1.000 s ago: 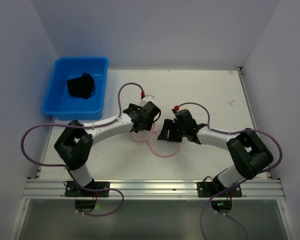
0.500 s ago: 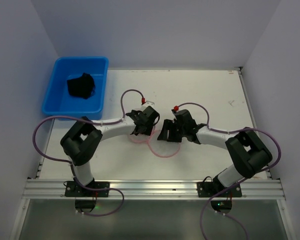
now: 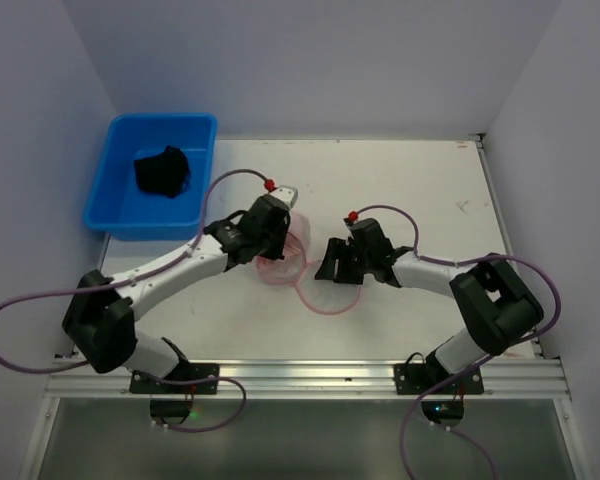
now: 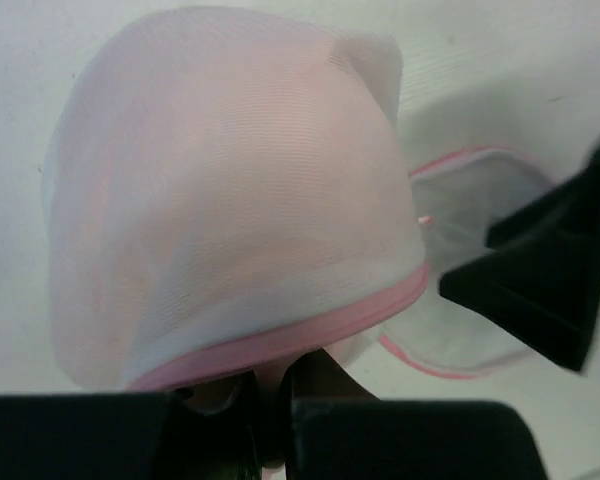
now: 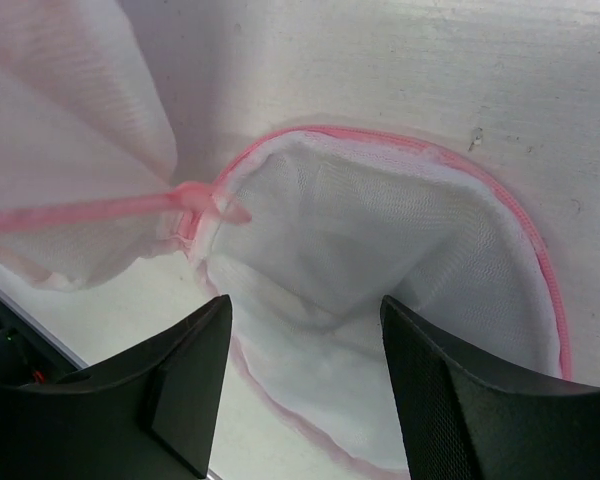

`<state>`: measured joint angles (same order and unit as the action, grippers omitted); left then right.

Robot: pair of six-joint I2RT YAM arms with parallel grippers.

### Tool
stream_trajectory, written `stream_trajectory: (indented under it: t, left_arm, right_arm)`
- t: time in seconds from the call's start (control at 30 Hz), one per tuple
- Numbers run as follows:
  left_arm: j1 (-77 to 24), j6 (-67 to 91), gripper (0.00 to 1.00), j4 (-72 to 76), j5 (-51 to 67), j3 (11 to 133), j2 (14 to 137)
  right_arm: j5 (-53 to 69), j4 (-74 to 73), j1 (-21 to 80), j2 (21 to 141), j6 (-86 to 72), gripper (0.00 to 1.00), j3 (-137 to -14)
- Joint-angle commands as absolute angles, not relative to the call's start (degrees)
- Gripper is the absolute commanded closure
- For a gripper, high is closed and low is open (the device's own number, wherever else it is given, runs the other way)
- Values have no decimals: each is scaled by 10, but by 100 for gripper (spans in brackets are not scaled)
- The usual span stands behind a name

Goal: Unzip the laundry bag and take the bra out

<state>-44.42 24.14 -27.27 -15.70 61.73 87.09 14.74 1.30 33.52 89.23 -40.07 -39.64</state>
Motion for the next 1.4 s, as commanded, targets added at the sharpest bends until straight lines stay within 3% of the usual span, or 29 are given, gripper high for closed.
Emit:
stream_trajectory:
  t: [0.0, 0.23, 0.43, 0.6, 0.7, 0.8, 0.97, 1.2, 1.37]
  left_arm:
    - [-395, 184, 100, -290, -10, 625, 768]
    - [-346, 88, 100, -416, 223, 706, 725]
    - [-346, 55, 100, -516, 120, 703, 729]
    - [-357, 39, 100, -490, 271, 646, 713]
    - [-373, 55, 100, -497, 205, 632, 728]
    - [-374, 108, 100, -492, 65, 612, 764]
    - [-431, 120, 100, -489, -9, 621, 833]
    - [-431, 92, 100, -374, 193, 633, 784]
    - [-424, 62, 100, -347, 311, 649, 754]
  right_arm:
    - [132, -18, 325, 916, -408, 36, -403]
    - [127, -28, 316, 922, -415, 36, -404]
    - [126, -30, 306, 909, -414, 36, -396]
    - [123, -46, 301, 903, -410, 36, -406]
    - [126, -54, 299, 895, -410, 36, -414]
    - [132, -62, 298, 879, -410, 36, -425]
    - [146, -70, 300, 825, -376, 36, -446]
    - [156, -65, 301, 723, -322, 36, -433]
    - [124, -76, 301, 714, -331, 35, -428]
